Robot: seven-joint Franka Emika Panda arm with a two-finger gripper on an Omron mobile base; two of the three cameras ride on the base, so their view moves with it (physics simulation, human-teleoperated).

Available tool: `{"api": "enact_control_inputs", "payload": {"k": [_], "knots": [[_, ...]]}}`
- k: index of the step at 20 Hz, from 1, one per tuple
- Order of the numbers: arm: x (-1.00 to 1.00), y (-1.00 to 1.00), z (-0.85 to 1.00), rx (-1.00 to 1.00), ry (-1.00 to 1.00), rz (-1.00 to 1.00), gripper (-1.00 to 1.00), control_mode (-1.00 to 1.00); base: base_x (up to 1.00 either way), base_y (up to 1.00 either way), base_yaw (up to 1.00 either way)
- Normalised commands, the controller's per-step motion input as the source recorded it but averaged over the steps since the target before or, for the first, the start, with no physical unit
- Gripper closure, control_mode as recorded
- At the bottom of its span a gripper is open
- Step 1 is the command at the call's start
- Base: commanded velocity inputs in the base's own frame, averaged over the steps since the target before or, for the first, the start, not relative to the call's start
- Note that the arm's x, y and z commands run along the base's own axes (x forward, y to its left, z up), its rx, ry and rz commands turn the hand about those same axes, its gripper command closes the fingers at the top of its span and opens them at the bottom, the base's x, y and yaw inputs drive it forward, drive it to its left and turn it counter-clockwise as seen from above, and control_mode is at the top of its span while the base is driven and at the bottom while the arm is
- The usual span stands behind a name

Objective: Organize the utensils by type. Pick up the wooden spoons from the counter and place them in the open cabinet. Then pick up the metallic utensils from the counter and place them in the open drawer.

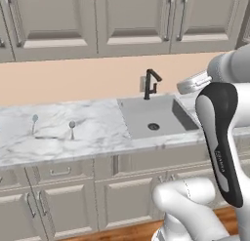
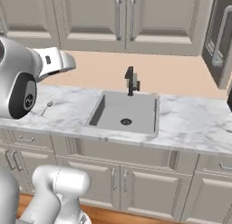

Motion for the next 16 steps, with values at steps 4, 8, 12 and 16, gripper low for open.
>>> {"api": "enact_control_inputs", "payload": {"k": [4,8,12,16], "knots": [[0.00,0.00,0.00,0.00,0.00,0.00,-1.00,1.00,0.01,0.88,0.00],[0.00,0.00,0.00,0.00,0.00,0.00,-1.00,1.00,0.03,0.85,0.00],[0.00,0.00,0.00,0.00,0.00,0.00,-1.00,1.00,0.04,0.79,0.00],[0.00,0.00,0.00,0.00,0.00,0.00,-1.00,1.00,0.00,0.78,0.00]]}}
